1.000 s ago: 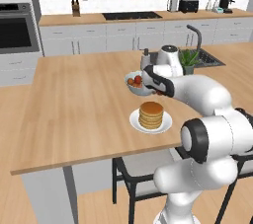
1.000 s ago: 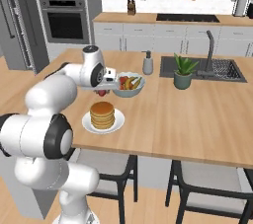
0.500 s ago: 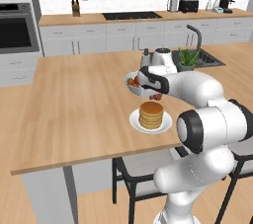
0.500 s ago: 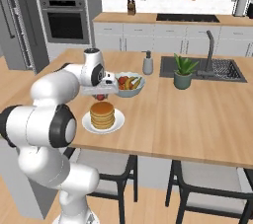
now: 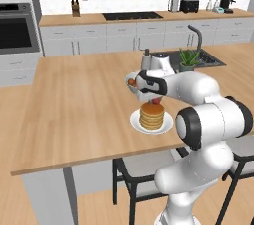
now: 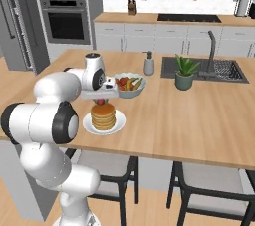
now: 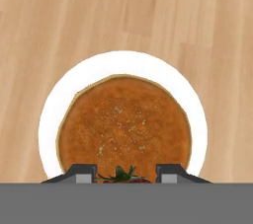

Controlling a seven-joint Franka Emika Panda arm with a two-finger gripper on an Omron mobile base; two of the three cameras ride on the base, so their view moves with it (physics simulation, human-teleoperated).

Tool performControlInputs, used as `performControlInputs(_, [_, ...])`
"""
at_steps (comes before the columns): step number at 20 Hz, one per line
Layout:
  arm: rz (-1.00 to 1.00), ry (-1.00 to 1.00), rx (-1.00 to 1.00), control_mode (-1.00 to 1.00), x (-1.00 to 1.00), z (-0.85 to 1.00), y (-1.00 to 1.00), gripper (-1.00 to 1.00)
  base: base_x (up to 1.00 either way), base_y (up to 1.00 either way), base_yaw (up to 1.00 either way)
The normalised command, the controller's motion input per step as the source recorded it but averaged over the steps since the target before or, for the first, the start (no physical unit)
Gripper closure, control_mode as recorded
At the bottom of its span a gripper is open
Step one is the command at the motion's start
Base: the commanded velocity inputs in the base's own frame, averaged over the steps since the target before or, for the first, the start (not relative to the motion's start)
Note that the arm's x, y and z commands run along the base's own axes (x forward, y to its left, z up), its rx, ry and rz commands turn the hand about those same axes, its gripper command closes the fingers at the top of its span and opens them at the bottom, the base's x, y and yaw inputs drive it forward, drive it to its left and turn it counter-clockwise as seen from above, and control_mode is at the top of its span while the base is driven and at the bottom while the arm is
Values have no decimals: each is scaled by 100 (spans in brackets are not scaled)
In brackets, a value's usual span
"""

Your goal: Take the strawberry from the fridge and place it on top of the pancake, located on the dining counter.

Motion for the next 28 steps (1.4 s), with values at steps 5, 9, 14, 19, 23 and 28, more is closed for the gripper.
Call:
performControlInputs(5, [0,-4,0,-100,0,-22,0,100,0,0,0])
performControlInputs(9, [0,0,0,-100,0,-22,0,100,0,0,0])
performControlInputs(14, [0,0,0,-100,0,-15,0,100,0,0,0])
performControlInputs(19, [0,0,0,-100,0,-4,0,-100,0,0,0])
performControlInputs(23, [0,0,0,-100,0,-1,0,-100,0,0,0])
performControlInputs(28, [0,0,0,-100,0,0,0,-100,0,0,0])
